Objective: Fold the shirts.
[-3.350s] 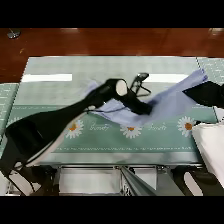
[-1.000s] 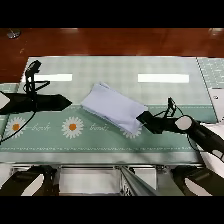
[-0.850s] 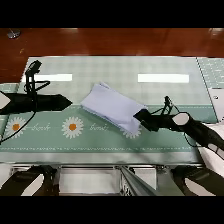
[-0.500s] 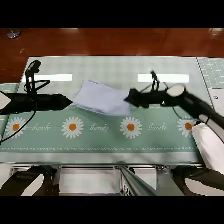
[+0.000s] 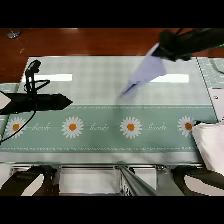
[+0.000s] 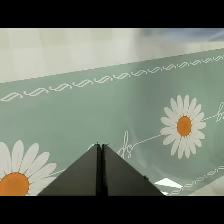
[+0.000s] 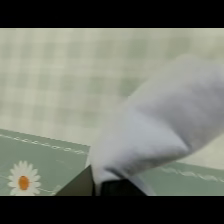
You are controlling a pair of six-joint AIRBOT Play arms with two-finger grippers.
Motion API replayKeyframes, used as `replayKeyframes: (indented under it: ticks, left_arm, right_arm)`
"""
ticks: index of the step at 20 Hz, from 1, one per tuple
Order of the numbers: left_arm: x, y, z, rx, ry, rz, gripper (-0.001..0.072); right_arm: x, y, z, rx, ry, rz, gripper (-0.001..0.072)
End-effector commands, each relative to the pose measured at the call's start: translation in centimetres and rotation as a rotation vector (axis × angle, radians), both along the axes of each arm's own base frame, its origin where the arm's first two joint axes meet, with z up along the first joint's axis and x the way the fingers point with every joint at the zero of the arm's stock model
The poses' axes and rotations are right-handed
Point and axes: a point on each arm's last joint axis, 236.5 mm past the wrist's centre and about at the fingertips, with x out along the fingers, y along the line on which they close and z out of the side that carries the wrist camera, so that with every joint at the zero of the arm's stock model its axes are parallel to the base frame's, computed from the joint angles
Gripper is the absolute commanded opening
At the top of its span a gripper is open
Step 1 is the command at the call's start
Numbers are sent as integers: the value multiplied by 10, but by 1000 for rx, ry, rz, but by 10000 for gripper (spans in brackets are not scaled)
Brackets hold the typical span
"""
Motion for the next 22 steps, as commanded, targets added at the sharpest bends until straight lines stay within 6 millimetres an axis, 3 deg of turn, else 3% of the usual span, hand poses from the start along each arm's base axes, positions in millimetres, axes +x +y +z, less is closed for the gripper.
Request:
replayKeyframes:
  ticks: [1,5,8,10,14,15,16,17,20,21,22]
  left_arm:
    - [0,0,0,0,0,0,33]
    - [0,0,0,0,0,0,33]
    - [1,0,-1,0,1,3,33]
    - [1,0,-1,0,1,3,33]
    - [2,-3,2,-21,-2,9,33]
    - [1,-5,3,-31,4,5,33]
    - [-1,-6,3,-37,10,2,33]
    - [0,-6,3,-38,9,3,33]
    - [10,-4,8,-42,-30,32,33]
    - [20,-1,13,-43,-66,57,33]
    - [30,4,23,-44,-100,80,33]
  right_arm:
    - [-51,-110,22,-184,102,-285,15]
    - [-133,-210,40,-298,198,-558,15]
    - [-196,-265,40,-362,211,-752,16]
    - [-260,-294,11,-448,331,-883,16]
    - [-356,-288,-73,-427,629,-1108,17]
    - [-384,-292,-84,-479,718,-1202,80]
    - [-399,-293,-93,-502,780,-1257,403]
    - [-399,-293,-100,-499,800,-1235,651]
    - [-373,-309,-97,-472,768,-1197,638]
    - [-348,-316,-89,-455,701,-1144,631]
    - [-309,-317,-79,-412,592,-1052,534]
